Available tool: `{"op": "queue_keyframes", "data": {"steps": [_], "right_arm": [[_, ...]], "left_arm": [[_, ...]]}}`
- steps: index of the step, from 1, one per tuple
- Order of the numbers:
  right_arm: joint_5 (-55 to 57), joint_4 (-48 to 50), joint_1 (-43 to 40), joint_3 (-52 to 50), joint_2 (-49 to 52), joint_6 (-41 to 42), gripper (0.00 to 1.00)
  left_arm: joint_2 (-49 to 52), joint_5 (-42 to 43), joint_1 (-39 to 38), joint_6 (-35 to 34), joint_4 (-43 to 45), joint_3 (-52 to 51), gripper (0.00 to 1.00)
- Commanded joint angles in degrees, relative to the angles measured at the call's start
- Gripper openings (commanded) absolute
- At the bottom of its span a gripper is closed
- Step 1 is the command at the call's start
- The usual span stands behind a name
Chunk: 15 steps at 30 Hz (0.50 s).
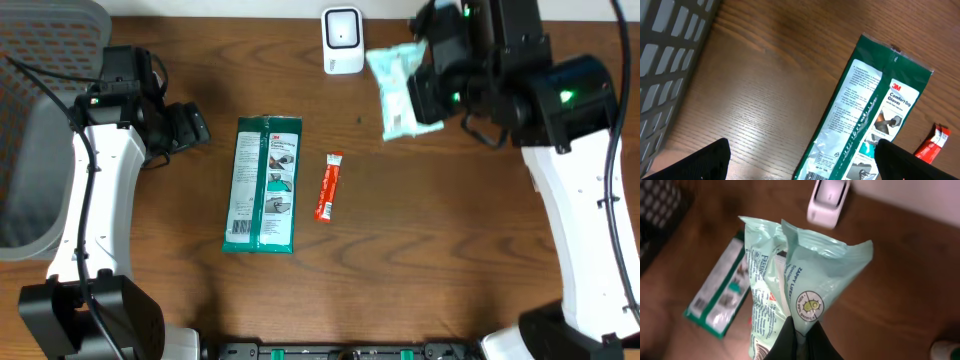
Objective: Scan the item barcode
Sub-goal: 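Lift the wipes pouch and carry it up to the scanner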
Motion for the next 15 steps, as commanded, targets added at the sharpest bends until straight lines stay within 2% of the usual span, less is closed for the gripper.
{"op": "queue_keyframes", "data": {"steps": [1, 8, 15], "right_arm": [[2.78, 0.98, -0.02, 5.11, 2.56, -2.03, 0.01], [4.42, 7.56, -0.02, 5.01, 7.19, -4.70, 0.01], [10.25, 22.56, 0.42, 5.01, 15.78, -5.88, 0.01]], "left_arm": [[0.22, -0.09, 0.24, 0.33, -0.33, 0.15, 0.93], [0.22, -0.09, 0.24, 0.33, -0.35, 0.15, 0.92], [0.22, -0.09, 0.24, 0.33, -0.35, 0.15, 0.92]]}}
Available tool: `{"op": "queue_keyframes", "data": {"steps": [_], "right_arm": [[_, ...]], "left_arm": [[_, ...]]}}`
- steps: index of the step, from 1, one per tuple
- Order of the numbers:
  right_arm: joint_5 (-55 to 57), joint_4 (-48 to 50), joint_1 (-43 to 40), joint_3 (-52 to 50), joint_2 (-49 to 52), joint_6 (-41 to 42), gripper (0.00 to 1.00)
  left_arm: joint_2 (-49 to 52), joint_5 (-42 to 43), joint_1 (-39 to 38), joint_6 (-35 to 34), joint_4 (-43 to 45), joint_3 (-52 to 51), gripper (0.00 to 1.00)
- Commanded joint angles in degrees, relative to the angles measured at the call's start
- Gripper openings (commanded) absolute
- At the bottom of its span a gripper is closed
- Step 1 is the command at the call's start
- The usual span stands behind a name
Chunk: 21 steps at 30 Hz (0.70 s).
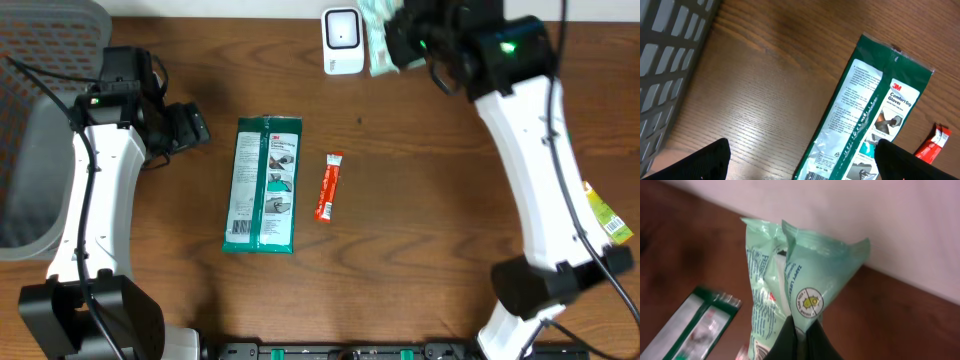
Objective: Scan the item barcode
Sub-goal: 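Lift the wipes pouch and carry it up to the scanner, then hold the wipes pouch in front of the scanner with the right gripper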
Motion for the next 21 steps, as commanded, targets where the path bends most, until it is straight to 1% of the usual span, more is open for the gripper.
{"op": "queue_keyframes", "data": {"steps": [1, 5, 7, 11, 16, 18, 21], "right_arm": [[3.72, 5.81, 0.52, 0.90, 4.63, -2.49, 0.01], [6.23, 13.73, 0.76, 0.90, 10.08, -3.17, 0.01], [10.14, 17.31, 1.11, 0.90, 12.66, -3.74, 0.01], [20.65, 24.98, 2.54, 0.90, 18.36, -9.38, 0.01], [34.45, 37.81, 5.79, 0.90, 25.79, -18.95, 0.01], [40.83, 44.63, 7.48, 0.90, 28.76, -24.39, 0.01], [49.75, 57.22, 9.81, 0.90, 33.31, -35.80, 0.01]], "left_arm": [[0.22, -0.09, 0.24, 0.33, -0.33, 0.15, 0.92], [0.22, -0.09, 0.24, 0.33, -0.33, 0.15, 0.93], [0.22, -0.09, 0.24, 0.33, -0.33, 0.15, 0.92], [0.22, -0.09, 0.24, 0.33, -0.33, 0.15, 0.92], [0.22, -0.09, 0.24, 0.33, -0.33, 0.15, 0.92], [0.22, -0.09, 0.24, 0.33, -0.33, 0.15, 0.93], [0.22, -0.09, 0.24, 0.33, -0.33, 0.15, 0.92]]}}
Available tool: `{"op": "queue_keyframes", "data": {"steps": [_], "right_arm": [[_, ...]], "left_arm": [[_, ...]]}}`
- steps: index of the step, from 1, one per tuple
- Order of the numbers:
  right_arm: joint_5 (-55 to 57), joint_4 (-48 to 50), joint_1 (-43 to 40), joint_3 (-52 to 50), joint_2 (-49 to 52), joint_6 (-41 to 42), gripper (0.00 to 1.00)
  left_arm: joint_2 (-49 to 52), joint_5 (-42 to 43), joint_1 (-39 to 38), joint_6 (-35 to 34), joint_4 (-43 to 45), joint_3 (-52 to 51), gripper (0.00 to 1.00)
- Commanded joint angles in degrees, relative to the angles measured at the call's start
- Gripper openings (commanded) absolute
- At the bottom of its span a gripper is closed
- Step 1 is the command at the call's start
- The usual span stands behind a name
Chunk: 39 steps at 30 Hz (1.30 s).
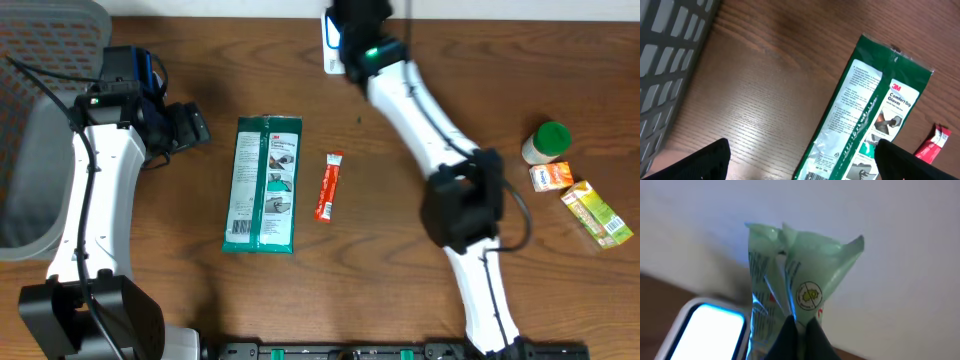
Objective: Scan the item barcode
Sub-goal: 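Hold the wipes pouch in front of the scanner with the right gripper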
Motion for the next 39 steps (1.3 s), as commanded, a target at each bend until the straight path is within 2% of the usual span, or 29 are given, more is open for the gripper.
{"op": "queue_keyframes", "data": {"steps": [1, 5, 10, 13, 17, 22, 29, 32, 34, 39], "right_arm": [[16.33, 9.55, 3.43, 0.81, 4.02, -17.73, 0.01], [20.59, 26.93, 5.42, 0.81, 10.43, -35.67, 0.01], [20.68, 38.99, 6.73, 0.81, 17.00, -48.02, 0.01], [20.65, 41.24, 6.91, 0.81, 19.41, -51.43, 0.01], [20.68, 42.49, 6.86, 0.81, 19.67, -51.15, 0.01], [20.20, 51.04, 6.88, 0.83, 19.39, -54.80, 0.01], [24.96, 47.87, 5.88, 0.83, 13.55, -52.11, 0.01], [30.80, 41.35, 5.68, 0.83, 9.44, -51.08, 0.01], [39.30, 32.65, 6.32, 0.83, 4.48, -51.08, 0.01], [47.74, 30.36, 7.58, 0.81, -2.69, -50.47, 0.01]], "left_arm": [[0.22, -0.07, 0.24, 0.33, -0.33, 0.15, 0.92], [0.22, -0.07, 0.24, 0.33, -0.33, 0.15, 0.92], [0.22, -0.07, 0.24, 0.33, -0.33, 0.15, 0.92], [0.22, -0.07, 0.24, 0.33, -0.33, 0.15, 0.92], [0.22, -0.07, 0.24, 0.33, -0.33, 0.15, 0.93], [0.22, -0.07, 0.24, 0.33, -0.33, 0.15, 0.92], [0.22, -0.07, 0.24, 0.33, -0.33, 0.15, 0.92], [0.22, -0.07, 0.24, 0.33, -0.31, 0.15, 0.92], [0.22, -0.07, 0.24, 0.33, -0.31, 0.15, 0.92], [0.22, -0.07, 0.24, 0.33, -0.33, 0.15, 0.93]]}}
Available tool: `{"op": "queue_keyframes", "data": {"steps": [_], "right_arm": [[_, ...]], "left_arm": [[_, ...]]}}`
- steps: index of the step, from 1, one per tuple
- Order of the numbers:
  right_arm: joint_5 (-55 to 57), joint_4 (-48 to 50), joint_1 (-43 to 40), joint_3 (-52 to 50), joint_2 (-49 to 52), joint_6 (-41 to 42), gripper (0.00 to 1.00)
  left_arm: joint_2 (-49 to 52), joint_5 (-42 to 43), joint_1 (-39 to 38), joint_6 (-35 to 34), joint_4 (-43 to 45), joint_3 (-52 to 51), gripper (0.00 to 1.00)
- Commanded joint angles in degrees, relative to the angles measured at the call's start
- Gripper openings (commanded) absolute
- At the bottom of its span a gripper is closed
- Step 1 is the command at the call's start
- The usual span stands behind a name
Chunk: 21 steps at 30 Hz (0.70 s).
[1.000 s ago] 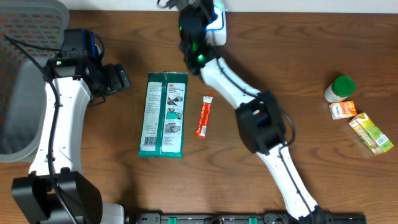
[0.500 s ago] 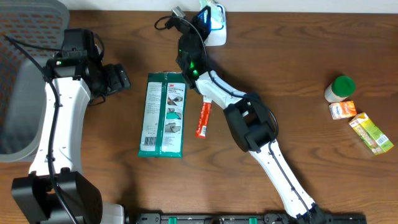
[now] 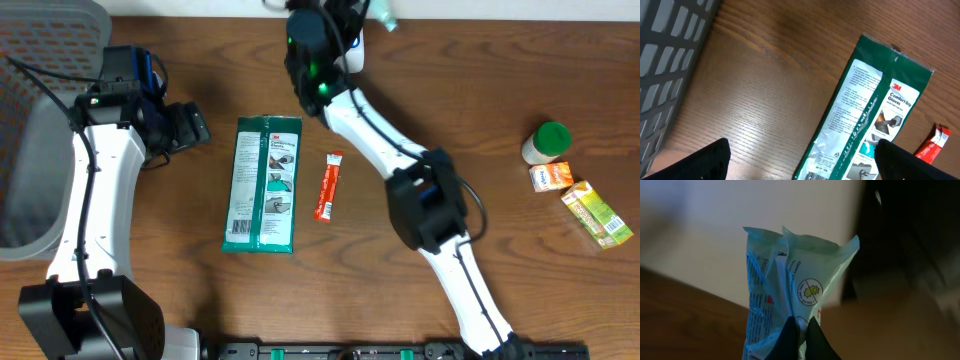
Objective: Scan the item barcode
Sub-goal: 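Hold the wipes pouch in front of the scanner with the right gripper, then carry the pouch down and release it right of the snack stick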
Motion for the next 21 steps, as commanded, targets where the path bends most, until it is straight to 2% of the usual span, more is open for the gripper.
{"op": "queue_keyframes", "data": {"steps": [1, 4, 6, 9, 10, 12, 14, 17, 21], "right_arm": [[9.73, -1.14, 1.73, 0.90, -9.64, 1.44, 0.01], [7.28, -8.79, 2.27, 0.90, -13.00, 2.97, 0.01], [3.67, -18.40, 2.27, 0.90, -15.43, 6.95, 0.01], [-6.45, -42.58, 2.19, 0.90, -19.87, 20.72, 0.01], [-12.76, -52.70, 2.14, 0.90, -21.68, 27.34, 0.01], [-23.61, -65.96, 1.57, 0.90, -24.76, 38.47, 0.01], [-30.27, -75.25, 0.28, 0.90, -27.45, 49.37, 0.01], [-41.94, -88.91, -3.15, 0.90, -31.28, 61.48, 0.01], [-59.69, -104.69, -9.11, 0.90, -34.05, 68.15, 0.01]], "left_arm": [[0.22, -0.09, 0.24, 0.33, -0.35, 0.15, 0.92], [0.22, -0.09, 0.24, 0.33, -0.35, 0.15, 0.92], [0.22, -0.09, 0.24, 0.33, -0.35, 0.15, 0.93], [0.22, -0.09, 0.24, 0.33, -0.35, 0.15, 0.92], [0.22, -0.09, 0.24, 0.33, -0.35, 0.15, 0.92], [0.22, -0.09, 0.24, 0.33, -0.35, 0.15, 0.92], [0.22, -0.09, 0.24, 0.33, -0.33, 0.15, 0.92], [0.22, -0.09, 0.24, 0.33, -0.35, 0.15, 0.92], [0.22, -0.09, 0.24, 0.33, -0.35, 0.15, 0.93]]}}
